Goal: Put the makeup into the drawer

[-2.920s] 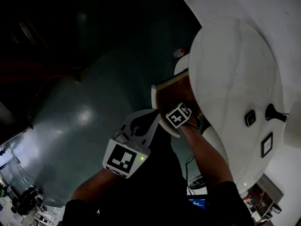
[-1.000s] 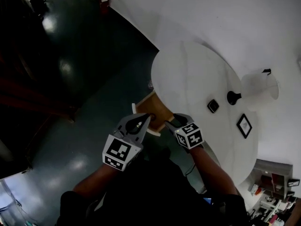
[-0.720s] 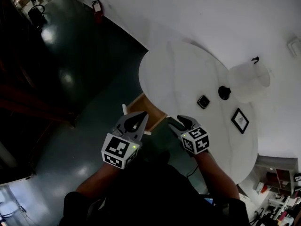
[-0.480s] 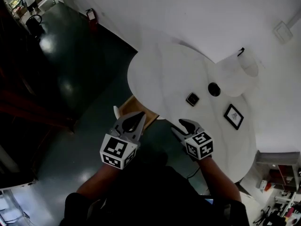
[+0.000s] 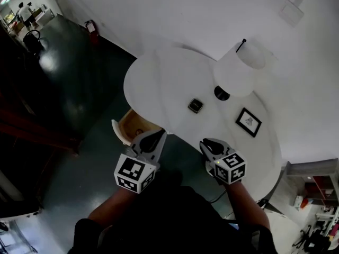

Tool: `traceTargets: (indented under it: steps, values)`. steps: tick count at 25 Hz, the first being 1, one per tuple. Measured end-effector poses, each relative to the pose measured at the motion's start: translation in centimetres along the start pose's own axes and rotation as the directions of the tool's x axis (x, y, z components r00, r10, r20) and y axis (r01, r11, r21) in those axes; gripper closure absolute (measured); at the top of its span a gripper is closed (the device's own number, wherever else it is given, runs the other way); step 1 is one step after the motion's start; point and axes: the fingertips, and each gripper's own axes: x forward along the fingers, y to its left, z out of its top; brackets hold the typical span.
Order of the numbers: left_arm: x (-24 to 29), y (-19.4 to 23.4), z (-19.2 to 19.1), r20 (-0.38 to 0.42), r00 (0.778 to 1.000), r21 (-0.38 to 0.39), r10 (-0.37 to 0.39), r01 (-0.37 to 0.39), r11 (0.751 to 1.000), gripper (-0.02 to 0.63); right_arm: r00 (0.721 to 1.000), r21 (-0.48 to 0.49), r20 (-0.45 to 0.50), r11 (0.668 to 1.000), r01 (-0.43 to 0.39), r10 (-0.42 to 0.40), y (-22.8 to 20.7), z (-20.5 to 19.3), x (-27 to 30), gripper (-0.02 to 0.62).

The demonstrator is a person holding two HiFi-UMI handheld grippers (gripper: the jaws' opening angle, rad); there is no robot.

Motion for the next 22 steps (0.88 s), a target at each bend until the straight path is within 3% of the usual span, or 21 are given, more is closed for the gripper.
traceTargets:
  steps: [5,8,16,22]
  values:
    - [1.2,-1.4,0.0,-0.016,0.999,0.007,-0.037,0.037,0.999,0.595,1.000,0.032,0.026,0.999,-0.004,0.003,-0.8,0.0,-1.5,0.563]
    - [1.6,-0.8,0.5,-0.013,0.999,0.053,-0.042,0.043,0.998,0.595,0.999,0.046,0.048,0.999,0.003,-0.005,-1.3,1.0,-1.4,0.571]
    - [2.6,2.8,2.7,0.023,0.996,0.087,-0.089,0.087,0.992,0.595,0.996,0.057,0.083,0.998,0.027,-0.032,-2.0,5.4,1.8,0.572]
    - [2.6,6.0,3.3,0.040,0.992,0.089,-0.124,0.120,0.989,0.595,0.995,0.063,0.055,0.995,0.081,-0.084,-3.0,7.5,4.8,0.571]
